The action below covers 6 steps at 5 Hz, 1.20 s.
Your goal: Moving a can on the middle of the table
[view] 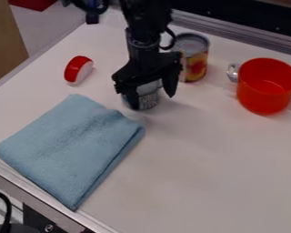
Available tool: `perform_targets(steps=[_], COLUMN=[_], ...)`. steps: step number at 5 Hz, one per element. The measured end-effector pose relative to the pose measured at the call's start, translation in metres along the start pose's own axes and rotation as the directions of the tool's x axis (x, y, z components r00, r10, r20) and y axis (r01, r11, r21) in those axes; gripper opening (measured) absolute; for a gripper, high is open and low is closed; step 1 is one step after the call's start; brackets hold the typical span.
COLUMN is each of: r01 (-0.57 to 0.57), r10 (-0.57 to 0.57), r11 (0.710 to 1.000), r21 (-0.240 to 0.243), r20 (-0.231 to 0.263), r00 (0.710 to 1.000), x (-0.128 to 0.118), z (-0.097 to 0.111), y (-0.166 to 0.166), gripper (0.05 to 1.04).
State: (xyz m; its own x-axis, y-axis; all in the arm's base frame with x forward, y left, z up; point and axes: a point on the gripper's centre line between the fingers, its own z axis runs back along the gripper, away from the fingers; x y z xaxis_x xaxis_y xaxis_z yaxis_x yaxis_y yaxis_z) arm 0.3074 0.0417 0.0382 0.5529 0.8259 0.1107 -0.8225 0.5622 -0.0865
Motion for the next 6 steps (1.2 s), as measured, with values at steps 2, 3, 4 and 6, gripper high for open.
perform_targets(steps=[2,3,4,6], r01=[0.042,0.025,0.085,0.191], r10=[-0.042,-0.027,-0.092,-0.204], r11=[0.999,0.999,0.995,0.978], r21=[-0.004,-0.019,-0.051,-0.083], r20=[-0.019,-0.073,-0.141,-0.179], r00=[0.999,0.997,0.986,0.962], x=[0.022,0.029,0.014,-0.043], z=[0.002,0.003,0.002,0.035], y=[0.002,0.004,0.003,-0.011], gripper=[0.997,0.998,0.997,0.998])
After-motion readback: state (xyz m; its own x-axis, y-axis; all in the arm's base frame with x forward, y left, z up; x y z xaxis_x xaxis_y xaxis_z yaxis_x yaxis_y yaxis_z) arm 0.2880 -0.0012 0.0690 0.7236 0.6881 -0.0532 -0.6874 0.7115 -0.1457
